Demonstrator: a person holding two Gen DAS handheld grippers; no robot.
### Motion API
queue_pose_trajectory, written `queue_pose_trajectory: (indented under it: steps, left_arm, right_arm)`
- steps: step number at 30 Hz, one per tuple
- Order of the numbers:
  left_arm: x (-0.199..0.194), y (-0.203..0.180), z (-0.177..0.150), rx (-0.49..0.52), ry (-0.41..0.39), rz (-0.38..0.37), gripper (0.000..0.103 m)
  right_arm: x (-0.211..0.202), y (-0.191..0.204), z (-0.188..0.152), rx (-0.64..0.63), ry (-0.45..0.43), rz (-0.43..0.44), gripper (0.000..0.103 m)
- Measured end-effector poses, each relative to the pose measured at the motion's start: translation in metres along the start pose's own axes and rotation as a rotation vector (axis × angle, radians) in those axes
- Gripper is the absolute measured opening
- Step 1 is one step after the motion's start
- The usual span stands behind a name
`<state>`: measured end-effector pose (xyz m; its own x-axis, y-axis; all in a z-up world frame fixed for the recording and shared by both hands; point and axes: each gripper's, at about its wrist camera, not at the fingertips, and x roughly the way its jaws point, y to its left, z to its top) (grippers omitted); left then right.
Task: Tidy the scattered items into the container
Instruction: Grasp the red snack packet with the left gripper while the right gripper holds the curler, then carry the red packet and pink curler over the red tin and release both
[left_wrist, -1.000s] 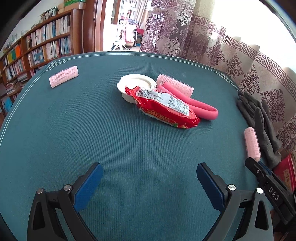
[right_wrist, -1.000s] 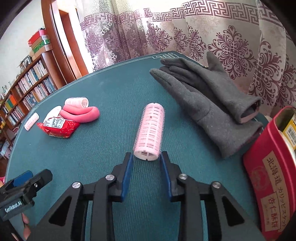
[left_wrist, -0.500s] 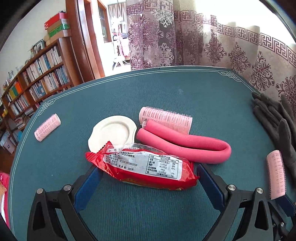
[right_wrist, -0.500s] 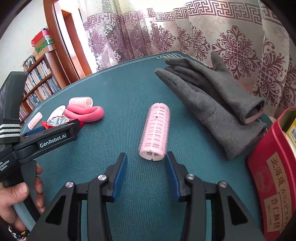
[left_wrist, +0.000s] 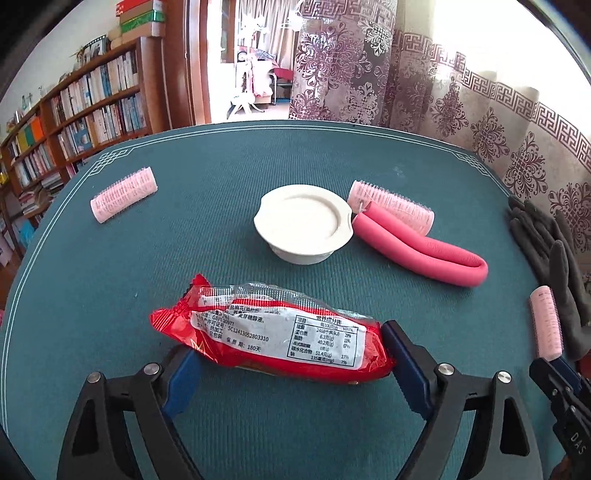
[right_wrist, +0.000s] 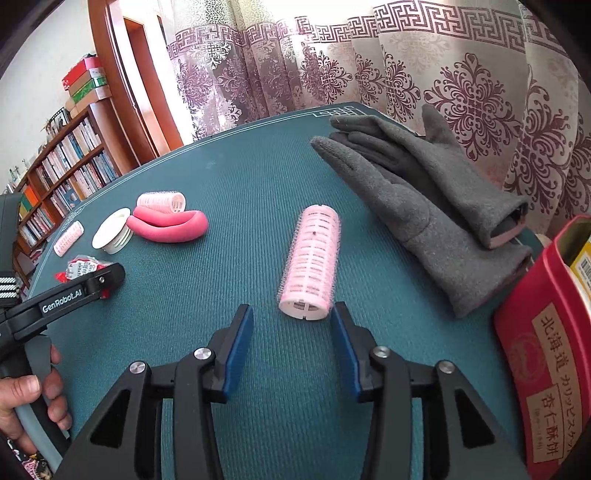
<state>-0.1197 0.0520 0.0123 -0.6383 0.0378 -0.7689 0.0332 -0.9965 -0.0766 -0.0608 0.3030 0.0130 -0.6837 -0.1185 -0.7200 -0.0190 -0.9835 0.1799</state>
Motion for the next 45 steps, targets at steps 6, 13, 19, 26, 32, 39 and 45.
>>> queue_pose_trajectory:
  steps: [6,13,19,26,32,39,45]
  left_arm:
    - [-0.034,0.017,-0.031,-0.080,-0.010,-0.049,0.090]
    - [-0.050,0.020,-0.059,-0.108,0.000,-0.085,0.090]
    - [-0.053,0.014,-0.062,-0.086,-0.013,-0.092,0.090]
    - [-0.054,0.015,-0.063,-0.083,-0.018,-0.114,0.090]
    - [-0.053,0.015,-0.063,-0.080,-0.024,-0.119,0.090]
    - [-0.054,0.016,-0.064,-0.085,-0.025,-0.123,0.090]
    - [-0.057,0.012,-0.066,-0.088,-0.021,-0.139,0.090]
  right_arm:
    - [-0.002,-0.003,0.000,0.012,-0.003,0.015,0.047]
    - [-0.004,-0.014,0.000,0.082,-0.014,0.058,0.035]
    - [-0.002,-0.015,0.000,0.099,-0.017,0.065,0.031]
    - [0.003,-0.012,0.015,0.099,-0.029,0.000,0.068]
    - [0.021,-0.009,0.032,0.072,-0.001,-0.098,0.036]
    - [-0.003,0.001,0.019,0.028,-0.003,-0.039,0.032]
    - [-0.051,-0.003,0.005,0.028,-0.056,-0.015,0.032]
